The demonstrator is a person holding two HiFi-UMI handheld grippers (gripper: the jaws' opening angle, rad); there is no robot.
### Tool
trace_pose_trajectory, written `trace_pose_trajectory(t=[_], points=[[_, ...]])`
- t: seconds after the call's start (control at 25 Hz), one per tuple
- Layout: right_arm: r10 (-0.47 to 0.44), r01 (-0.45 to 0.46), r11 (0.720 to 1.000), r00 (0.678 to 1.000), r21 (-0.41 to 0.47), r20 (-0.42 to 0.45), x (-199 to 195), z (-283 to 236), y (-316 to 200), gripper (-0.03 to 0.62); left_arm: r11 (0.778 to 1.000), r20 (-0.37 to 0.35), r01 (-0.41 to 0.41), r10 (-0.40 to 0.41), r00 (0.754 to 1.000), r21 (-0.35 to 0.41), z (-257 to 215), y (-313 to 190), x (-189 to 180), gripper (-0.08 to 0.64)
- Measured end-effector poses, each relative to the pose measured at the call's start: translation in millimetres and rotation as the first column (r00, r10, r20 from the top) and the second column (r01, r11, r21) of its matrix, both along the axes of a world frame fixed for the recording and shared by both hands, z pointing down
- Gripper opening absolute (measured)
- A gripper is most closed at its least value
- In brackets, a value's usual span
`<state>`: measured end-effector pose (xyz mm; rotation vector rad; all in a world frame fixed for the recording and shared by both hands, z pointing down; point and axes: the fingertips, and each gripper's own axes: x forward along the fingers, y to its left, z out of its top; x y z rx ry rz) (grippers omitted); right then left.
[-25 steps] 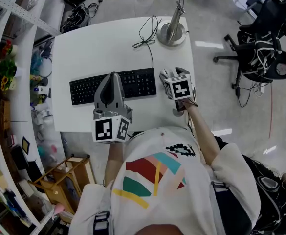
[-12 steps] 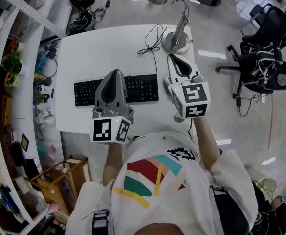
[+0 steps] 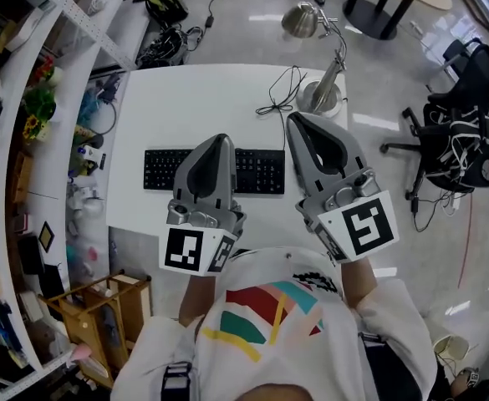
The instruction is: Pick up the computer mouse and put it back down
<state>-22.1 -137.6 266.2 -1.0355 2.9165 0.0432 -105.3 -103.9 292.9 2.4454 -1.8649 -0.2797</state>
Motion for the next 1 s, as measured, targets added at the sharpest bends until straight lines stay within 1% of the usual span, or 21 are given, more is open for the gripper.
trace_pose_trajectory(t=[0.24,0.44,0.6,0.8,1.0], points=[[-0.074,0.074,0.997,0.997,-0.016,0.019,-17.5,0.1,11.1,0.012,1.000,0.004,0.017,-0.017,1.000,-0.017,4.7,1.1,-6.0,0.044],[-0.103,0.103,0.994,0.995,-0.023,0.009,-22.9,3.3,14.5,0.014,1.000,0.009,0.022,-0.022,1.000,-0.015,3.6,-0.3,-6.3,0.044],[-0.111,0.111,0.994,0.994,-0.014,0.012,-22.7,0.0,16.7,0.013,1.000,0.017,0.018,-0.018,1.000,-0.009,0.6,-0.5,-1.2,0.044],[-0.107,0.106,0.994,0.993,0.025,0.046,-23.7,-12.4,15.4,0.013,1.000,0.019,0.018,-0.018,1.000,0.007,-4.2,0.5,0.2,0.044],[-0.110,0.110,0.994,0.993,0.011,0.035,-22.4,-8.0,18.9,0.013,1.000,0.018,0.022,-0.022,1.000,0.007,-4.5,3.5,-0.2,0.044]])
